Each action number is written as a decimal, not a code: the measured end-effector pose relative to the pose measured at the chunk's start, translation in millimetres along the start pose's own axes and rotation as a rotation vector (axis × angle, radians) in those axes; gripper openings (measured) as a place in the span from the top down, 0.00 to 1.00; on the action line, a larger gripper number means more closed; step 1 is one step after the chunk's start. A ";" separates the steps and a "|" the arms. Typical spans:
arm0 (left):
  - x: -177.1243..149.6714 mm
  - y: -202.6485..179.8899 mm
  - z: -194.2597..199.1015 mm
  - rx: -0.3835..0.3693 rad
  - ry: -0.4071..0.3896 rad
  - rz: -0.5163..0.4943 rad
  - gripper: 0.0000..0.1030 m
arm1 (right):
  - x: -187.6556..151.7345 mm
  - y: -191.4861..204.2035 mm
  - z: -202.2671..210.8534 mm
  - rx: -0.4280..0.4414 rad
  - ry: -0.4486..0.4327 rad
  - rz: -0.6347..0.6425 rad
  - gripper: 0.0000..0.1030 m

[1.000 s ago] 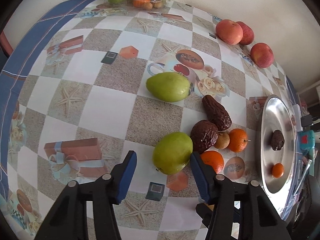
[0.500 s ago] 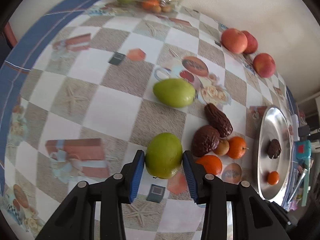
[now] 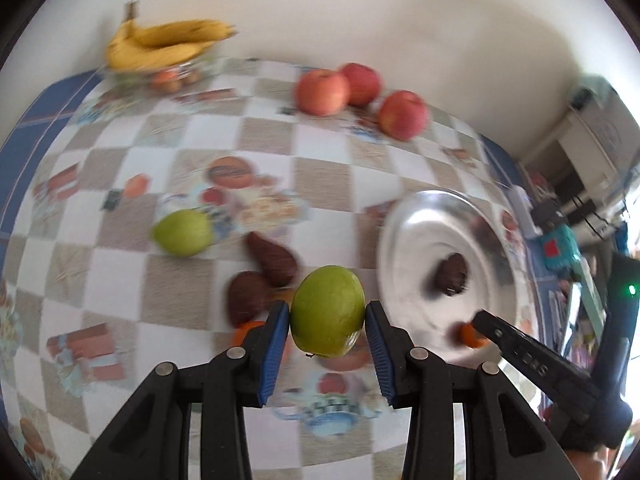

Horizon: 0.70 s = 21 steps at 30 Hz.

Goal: Organize fruits
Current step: 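Lower the green pear into the steel plate while the right gripper drops the brown fruit there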

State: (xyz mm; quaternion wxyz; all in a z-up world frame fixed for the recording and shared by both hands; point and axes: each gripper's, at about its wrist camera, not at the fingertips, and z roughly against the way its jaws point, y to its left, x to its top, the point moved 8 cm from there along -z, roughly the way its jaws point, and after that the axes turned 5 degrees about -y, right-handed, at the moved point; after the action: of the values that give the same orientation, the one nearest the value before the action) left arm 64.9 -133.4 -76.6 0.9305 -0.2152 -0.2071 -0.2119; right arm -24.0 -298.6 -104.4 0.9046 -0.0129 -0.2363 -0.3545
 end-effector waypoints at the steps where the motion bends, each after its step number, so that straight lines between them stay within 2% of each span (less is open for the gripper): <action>1: -0.4 -12.7 -2.1 -0.017 -0.003 -0.031 0.59 | 2.7 -5.7 1.1 -0.007 -0.008 -0.014 0.74; 5: -5.4 -57.4 -13.1 -0.073 -0.010 -0.155 0.59 | 12.4 -23.1 4.6 -0.024 -0.039 -0.051 0.74; 8: -10.6 -74.8 -22.0 -0.081 -0.012 -0.219 0.58 | 15.2 -27.1 5.2 -0.024 -0.054 -0.058 0.74; 13: -13.2 -75.6 -24.5 -0.079 0.004 -0.226 0.50 | 13.1 -27.5 2.6 -0.031 -0.046 -0.057 0.66; 17: -10.4 -58.7 -23.1 -0.029 0.009 -0.187 0.50 | 10.6 -24.8 4.3 -0.027 -0.046 -0.047 0.66; 18: -9.8 -50.4 -23.4 -0.004 0.017 -0.166 0.46 | 10.2 -23.6 3.9 -0.022 -0.043 -0.047 0.66; 19: -9.5 -39.9 -24.2 0.034 0.027 -0.141 0.37 | 9.5 -22.4 3.1 -0.020 -0.039 -0.046 0.64; 20: -8.7 -28.6 -24.4 0.072 0.031 -0.115 0.34 | 8.6 -20.5 2.1 -0.017 -0.035 -0.042 0.60; 21: -8.3 -16.4 -24.2 0.107 0.038 -0.088 0.33 | 7.5 -18.3 0.8 -0.015 -0.028 -0.039 0.48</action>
State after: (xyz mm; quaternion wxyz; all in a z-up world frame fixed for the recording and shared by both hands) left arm 57.2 -156.1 -95.3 0.9341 -0.1519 -0.2099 -0.2454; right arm -31.4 -316.9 -103.1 0.8939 -0.0200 -0.2466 -0.3738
